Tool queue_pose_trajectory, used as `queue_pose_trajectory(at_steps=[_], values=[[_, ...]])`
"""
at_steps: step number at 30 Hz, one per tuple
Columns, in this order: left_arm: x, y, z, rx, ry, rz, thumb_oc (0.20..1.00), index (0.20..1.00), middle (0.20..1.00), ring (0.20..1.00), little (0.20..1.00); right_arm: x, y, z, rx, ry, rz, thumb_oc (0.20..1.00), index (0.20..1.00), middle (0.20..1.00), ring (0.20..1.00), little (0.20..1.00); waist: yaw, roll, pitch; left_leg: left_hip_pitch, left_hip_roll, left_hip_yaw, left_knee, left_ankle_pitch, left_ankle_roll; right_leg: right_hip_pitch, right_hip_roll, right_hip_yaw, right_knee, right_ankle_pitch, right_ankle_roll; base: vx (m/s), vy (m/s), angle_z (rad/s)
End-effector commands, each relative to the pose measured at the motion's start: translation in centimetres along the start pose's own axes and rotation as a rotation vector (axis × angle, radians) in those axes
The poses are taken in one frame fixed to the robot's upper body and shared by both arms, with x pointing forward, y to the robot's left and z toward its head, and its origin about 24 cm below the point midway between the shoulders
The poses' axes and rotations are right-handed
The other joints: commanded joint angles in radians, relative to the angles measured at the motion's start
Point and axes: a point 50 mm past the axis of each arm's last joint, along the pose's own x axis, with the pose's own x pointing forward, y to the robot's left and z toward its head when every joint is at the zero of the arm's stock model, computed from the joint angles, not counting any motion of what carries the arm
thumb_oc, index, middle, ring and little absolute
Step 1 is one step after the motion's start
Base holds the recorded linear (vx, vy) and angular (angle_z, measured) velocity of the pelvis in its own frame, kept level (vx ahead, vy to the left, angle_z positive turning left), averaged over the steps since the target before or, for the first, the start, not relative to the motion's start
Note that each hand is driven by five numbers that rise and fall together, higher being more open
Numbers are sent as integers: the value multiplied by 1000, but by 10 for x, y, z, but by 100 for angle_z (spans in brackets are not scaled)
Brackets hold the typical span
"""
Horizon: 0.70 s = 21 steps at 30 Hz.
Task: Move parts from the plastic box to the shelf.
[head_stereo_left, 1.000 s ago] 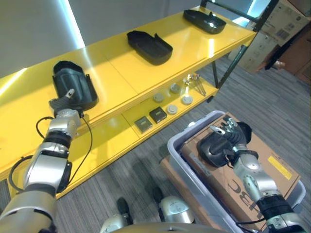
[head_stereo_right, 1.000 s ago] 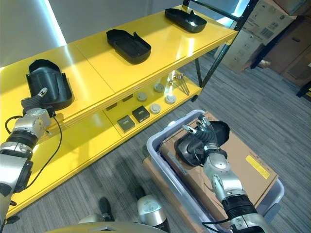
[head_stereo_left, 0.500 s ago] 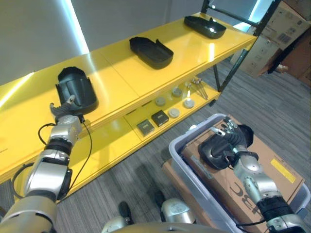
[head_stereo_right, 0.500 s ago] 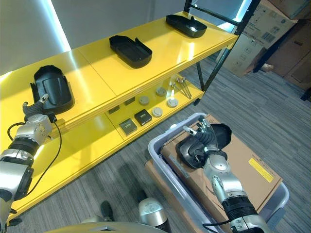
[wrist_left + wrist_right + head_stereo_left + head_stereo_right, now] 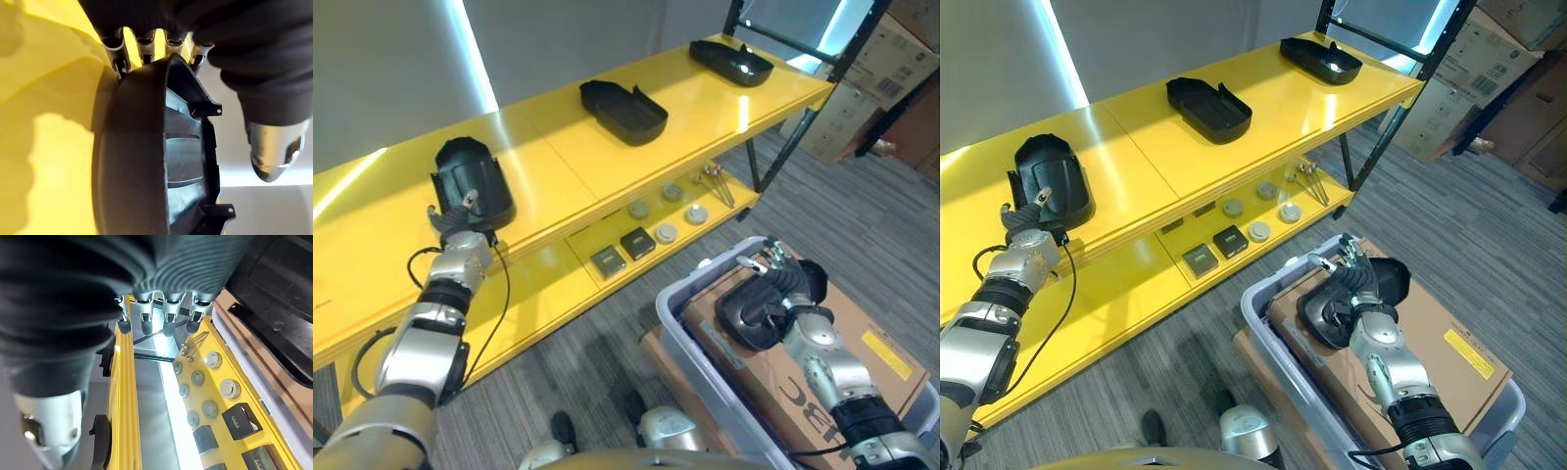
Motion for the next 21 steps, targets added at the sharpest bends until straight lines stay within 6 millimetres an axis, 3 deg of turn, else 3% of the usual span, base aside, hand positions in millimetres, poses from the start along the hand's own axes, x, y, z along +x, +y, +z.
queue_pose_trajectory(at_steps=[1, 11, 15, 17, 21], values=[[-4, -5, 0, -6, -31, -4, 1000, 1000, 1000, 1000, 1000, 1, -2, 7, 0, -50, -20, 1000, 1000, 1000, 1000, 1000, 9, -18, -57, -52, 25, 9, 115, -82, -12, -48, -45, -67, 56, -39, 52, 0, 0, 0], [-5, -6, 5, -34, -100, -13, 1000, 1000, 1000, 1000, 1000, -1, 0, 6, 8, -55, -1, 1000, 1000, 1000, 1000, 1000, 5, -14, -64, -39, 22, 13, 103, -82, -12, -42, -45, -67, 49, -38, 53, 0, 0, 0], [-18, -3, 50, -193, -388, -67, 1000, 1000, 1000, 1000, 1000, -8, -2, 3, 14, -53, 1, 1000, 1000, 1000, 1000, 1000, 19, -4, -69, -28, 17, 7, 86, -82, -10, -35, -47, -70, 36, -35, 55, -5, 19, 0], [-26, 0, 57, -227, -461, -84, 1000, 1000, 1000, 1000, 1000, -12, -3, 1, 24, -56, -10, 1000, 1000, 1000, 1000, 1000, 31, 0, -69, -27, 16, 2, 81, -82, -9, -34, -49, -75, 34, -35, 57, -9, 18, 1], [-37, 12, 53, -233, -511, -112, 1000, 1000, 1000, 1000, 1000, -19, -6, 0, 30, -69, -38, 1000, 1000, 1000, 1000, 1000, 59, 7, -69, -21, 11, -16, 67, -78, -7, -30, -50, -87, 30, -36, 58, -20, 27, 1]])
